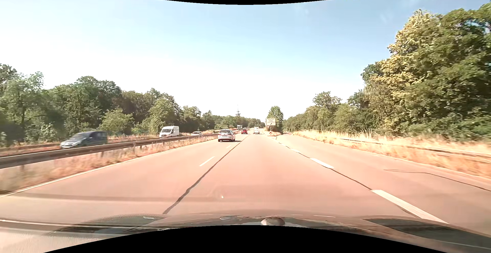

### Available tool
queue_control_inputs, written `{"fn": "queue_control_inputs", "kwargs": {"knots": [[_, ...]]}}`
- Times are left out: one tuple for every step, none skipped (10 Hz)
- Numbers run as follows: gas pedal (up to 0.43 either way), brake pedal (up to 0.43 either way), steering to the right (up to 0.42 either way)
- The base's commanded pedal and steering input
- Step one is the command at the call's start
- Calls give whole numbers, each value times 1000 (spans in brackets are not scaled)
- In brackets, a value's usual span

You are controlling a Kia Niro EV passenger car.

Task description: Follow the waypoints while adhering to traffic rules and regulations

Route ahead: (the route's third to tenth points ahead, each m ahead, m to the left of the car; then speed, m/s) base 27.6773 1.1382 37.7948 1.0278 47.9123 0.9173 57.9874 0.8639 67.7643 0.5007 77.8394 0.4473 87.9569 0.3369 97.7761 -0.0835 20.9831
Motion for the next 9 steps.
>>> {"fn": "queue_control_inputs", "kwargs": {"knots": [[138,0,1],[138,0,1],[138,0,1],[138,0,1],[138,0,1],[138,0,1],[138,0,1],[138,0,1],[138,0,1]]}}
